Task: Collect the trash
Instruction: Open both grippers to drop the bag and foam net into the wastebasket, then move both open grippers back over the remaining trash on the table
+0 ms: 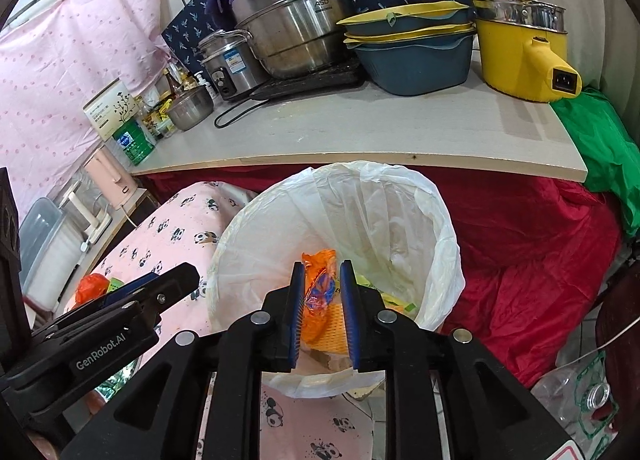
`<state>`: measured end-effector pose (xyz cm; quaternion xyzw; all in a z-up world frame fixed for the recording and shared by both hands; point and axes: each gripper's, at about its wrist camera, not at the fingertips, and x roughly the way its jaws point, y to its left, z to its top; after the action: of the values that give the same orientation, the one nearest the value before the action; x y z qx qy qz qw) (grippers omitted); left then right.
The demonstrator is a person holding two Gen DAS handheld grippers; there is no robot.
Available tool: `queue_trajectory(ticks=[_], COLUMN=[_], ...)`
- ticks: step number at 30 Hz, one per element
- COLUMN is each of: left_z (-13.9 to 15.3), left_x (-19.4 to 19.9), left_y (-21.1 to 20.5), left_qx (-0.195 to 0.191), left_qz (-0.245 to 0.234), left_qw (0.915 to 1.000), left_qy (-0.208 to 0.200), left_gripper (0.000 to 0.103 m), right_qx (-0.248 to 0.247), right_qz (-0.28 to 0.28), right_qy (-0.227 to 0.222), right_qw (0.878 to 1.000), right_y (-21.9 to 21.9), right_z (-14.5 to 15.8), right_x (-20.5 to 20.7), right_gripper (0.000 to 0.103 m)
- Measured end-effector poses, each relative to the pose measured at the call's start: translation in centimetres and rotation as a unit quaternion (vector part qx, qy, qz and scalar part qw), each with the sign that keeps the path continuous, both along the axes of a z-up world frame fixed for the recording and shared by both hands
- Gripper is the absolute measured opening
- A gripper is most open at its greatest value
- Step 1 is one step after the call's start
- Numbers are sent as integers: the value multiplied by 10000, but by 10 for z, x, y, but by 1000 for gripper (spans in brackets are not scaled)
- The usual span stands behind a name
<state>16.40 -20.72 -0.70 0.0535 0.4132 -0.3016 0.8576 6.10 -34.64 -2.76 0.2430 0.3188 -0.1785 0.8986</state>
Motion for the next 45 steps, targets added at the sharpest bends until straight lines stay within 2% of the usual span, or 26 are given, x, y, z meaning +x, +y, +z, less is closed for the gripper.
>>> queue_trajectory(ticks=[12,24,34,45], left_z=[19,27,17,-2], left_x=[-4,-2,3,2], left_y=[42,126,215,297], left_qx=[-178,-280,-266,-54], left_qz=[403,1213,2068,2775], left_qw=[9989,9919,9780,9607], left_qy=[-172,-242,-111,-4], left_gripper=[49,49,49,51], right_qx=[-178,-361,-492,-629], right_qz=[278,948,1703,2311], right_qy=[-109,-149,-28,167], right_qw=[9994,9947,9842,9707], right_y=[33,101,183,265], right_z=[20,37,34,19], right_x=[1,19,40,57], right_gripper=[28,35,41,57])
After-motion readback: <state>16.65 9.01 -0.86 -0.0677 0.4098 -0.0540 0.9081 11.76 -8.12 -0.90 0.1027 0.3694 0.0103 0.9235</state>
